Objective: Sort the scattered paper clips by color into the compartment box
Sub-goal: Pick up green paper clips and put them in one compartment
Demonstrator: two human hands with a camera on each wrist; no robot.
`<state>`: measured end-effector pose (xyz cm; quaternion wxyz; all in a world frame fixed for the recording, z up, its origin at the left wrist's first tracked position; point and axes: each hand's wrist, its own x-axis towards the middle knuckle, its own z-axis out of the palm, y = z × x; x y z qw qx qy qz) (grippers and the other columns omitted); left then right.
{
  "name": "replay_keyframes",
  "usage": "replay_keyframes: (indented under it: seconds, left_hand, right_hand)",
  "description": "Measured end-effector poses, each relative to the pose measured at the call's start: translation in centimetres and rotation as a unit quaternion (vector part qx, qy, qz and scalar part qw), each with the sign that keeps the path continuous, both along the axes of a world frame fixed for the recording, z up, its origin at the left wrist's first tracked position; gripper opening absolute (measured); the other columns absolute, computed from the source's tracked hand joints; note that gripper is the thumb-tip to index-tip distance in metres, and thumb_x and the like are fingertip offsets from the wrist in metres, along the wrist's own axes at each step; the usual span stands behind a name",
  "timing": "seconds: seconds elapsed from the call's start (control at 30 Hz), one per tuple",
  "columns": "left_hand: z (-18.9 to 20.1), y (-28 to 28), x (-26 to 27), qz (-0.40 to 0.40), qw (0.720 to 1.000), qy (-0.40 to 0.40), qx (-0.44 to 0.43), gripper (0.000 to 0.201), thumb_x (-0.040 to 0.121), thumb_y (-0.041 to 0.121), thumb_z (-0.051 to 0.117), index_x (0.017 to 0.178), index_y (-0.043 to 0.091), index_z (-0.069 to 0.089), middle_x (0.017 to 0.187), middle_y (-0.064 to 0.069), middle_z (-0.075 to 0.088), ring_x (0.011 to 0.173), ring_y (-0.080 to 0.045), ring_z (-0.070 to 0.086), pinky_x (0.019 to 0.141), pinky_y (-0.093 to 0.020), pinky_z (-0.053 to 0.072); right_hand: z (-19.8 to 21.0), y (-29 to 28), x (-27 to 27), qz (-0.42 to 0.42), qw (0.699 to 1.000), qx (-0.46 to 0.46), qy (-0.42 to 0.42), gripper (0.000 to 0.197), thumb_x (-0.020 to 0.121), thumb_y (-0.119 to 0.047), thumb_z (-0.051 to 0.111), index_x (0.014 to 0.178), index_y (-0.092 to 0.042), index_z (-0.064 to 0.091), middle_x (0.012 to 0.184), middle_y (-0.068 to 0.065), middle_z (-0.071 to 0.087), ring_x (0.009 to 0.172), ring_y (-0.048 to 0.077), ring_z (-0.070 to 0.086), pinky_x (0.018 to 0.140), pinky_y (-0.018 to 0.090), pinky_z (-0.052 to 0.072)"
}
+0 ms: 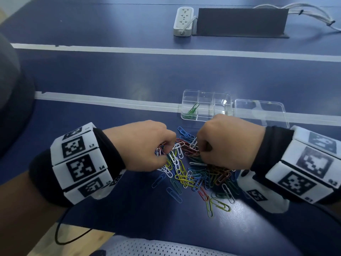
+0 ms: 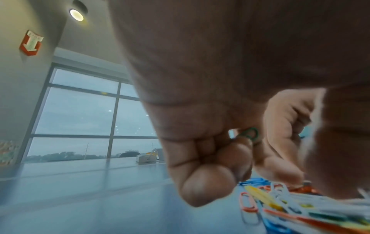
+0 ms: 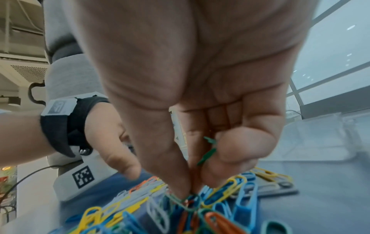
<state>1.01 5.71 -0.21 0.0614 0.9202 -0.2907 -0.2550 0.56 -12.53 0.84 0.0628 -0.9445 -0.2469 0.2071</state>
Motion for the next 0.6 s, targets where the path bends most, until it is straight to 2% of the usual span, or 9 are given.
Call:
replay_keyframes:
  seconds: [0.07, 0.1, 0.23, 0.43, 0.5, 0.6]
  left_hand:
    - [-0.2, 0.0, 0.2, -0.016, 1.000, -0.011, 0.002, 0.004, 0.082, 0.031, 0.055, 0.085, 0.033, 0.057, 0.083, 0.009, 0.046, 0.072, -0.005, 0.041, 0.075, -0.025, 0.037]
    - [-0.2, 0.0, 0.3, -0.020, 1.000, -0.011, 0.001, 0.010, 0.082, 0.032, 0.056, 0.090, 0.034, 0.060, 0.082, 0.010, 0.045, 0.072, -0.005, 0.041, 0.075, -0.024, 0.037]
    - [0.1, -0.5, 0.6, -0.039, 0.999, -0.013, -0.004, 0.024, 0.084, 0.030, 0.057, 0.107, 0.038, 0.062, 0.084, 0.011, 0.045, 0.078, -0.007, 0.039, 0.079, -0.023, 0.038]
    - [0.1, -0.6, 0.8, -0.026, 0.998, -0.044, -0.037, 0.019, 0.086, 0.034, 0.054, 0.104, 0.033, 0.060, 0.080, 0.012, 0.049, 0.077, -0.007, 0.041, 0.077, -0.023, 0.037]
    - [0.0, -0.9, 0.9, -0.030, 0.998, -0.048, -0.029, 0.022, 0.087, 0.034, 0.053, 0.108, 0.035, 0.060, 0.072, 0.015, 0.041, 0.077, -0.008, 0.037, 0.079, -0.025, 0.038]
    - [-0.1, -1.4, 1.1, -0.035, 0.998, -0.060, -0.002, 0.020, 0.086, 0.034, 0.055, 0.104, 0.038, 0.063, 0.067, 0.017, 0.034, 0.077, -0.010, 0.037, 0.076, -0.030, 0.043]
  right_hand:
    - [0.2, -0.1, -0.2, 0.001, 1.000, 0.004, -0.001, 0.024, 0.078, -0.026, 0.054, 0.079, -0.007, 0.069, 0.078, 0.012, 0.069, 0.075, 0.029, 0.064, 0.069, 0.034, 0.056]
    - [0.3, -0.1, -0.2, 0.001, 1.000, 0.007, -0.001, 0.024, 0.078, -0.027, 0.055, 0.078, -0.007, 0.069, 0.077, 0.012, 0.069, 0.075, 0.029, 0.064, 0.069, 0.034, 0.056]
    - [0.7, -0.1, -0.3, -0.007, 1.000, 0.020, -0.007, 0.023, 0.075, -0.030, 0.058, 0.078, -0.010, 0.068, 0.077, 0.010, 0.070, 0.076, 0.027, 0.062, 0.071, 0.036, 0.055]
    - [0.8, -0.4, -0.2, -0.013, 0.999, 0.037, 0.014, 0.015, 0.072, -0.030, 0.064, 0.077, -0.016, 0.062, 0.073, 0.001, 0.066, 0.070, 0.021, 0.057, 0.068, 0.033, 0.053]
    - [0.9, -0.4, -0.1, -0.018, 0.999, 0.044, 0.018, 0.013, 0.073, -0.029, 0.063, 0.085, -0.023, 0.063, 0.072, -0.005, 0.059, 0.070, 0.017, 0.052, 0.069, 0.028, 0.049]
    - [1.2, -0.4, 0.2, -0.022, 0.998, 0.052, 0.019, 0.027, 0.077, -0.027, 0.059, 0.103, -0.028, 0.065, 0.067, -0.010, 0.051, 0.072, 0.015, 0.048, 0.074, 0.026, 0.048]
